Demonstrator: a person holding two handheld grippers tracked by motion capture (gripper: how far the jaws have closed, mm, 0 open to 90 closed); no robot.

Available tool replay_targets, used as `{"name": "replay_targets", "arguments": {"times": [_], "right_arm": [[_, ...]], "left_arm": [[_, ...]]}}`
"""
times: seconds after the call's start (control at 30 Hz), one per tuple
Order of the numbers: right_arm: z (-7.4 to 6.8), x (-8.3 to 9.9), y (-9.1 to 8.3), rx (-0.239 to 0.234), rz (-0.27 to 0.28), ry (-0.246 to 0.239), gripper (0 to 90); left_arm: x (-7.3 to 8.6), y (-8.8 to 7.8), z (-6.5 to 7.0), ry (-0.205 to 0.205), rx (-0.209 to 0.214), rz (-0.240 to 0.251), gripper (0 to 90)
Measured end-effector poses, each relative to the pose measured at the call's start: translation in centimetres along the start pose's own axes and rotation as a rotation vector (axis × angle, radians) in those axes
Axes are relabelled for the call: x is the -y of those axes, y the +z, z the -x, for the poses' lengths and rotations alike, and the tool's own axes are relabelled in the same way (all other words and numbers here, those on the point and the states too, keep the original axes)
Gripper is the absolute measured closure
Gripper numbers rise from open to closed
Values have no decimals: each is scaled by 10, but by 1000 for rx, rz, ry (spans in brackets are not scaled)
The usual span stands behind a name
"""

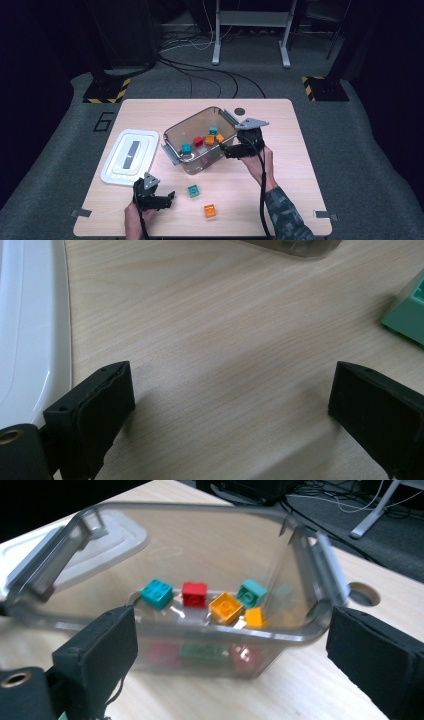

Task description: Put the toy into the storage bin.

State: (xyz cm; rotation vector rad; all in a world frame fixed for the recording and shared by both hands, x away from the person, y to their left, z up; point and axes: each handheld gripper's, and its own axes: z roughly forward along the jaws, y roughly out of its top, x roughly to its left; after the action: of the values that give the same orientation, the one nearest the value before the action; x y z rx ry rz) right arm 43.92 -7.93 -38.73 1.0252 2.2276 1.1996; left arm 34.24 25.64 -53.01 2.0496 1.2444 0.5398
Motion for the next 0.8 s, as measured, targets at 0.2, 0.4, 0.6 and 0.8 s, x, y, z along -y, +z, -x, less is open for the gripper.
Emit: {"name": "replay_targets", "arguments": {"times": [0.2, 0.4, 0.6, 0.8], "right_arm": [[-12, 18, -4, -22, -1, 14, 37], [-26, 37, -3, -63, -37, 1, 26], [-44, 55, 0, -101, -73, -1, 8], [-64, 72, 4, -139, -109, -11, 7]], "left_arm": [[0, 0, 0, -1, 0, 0, 42], [0, 0, 0, -2, 0, 0, 41], [0, 0, 0, -1, 0, -1, 41], [0, 0, 0, -3, -1, -1, 41]]}}
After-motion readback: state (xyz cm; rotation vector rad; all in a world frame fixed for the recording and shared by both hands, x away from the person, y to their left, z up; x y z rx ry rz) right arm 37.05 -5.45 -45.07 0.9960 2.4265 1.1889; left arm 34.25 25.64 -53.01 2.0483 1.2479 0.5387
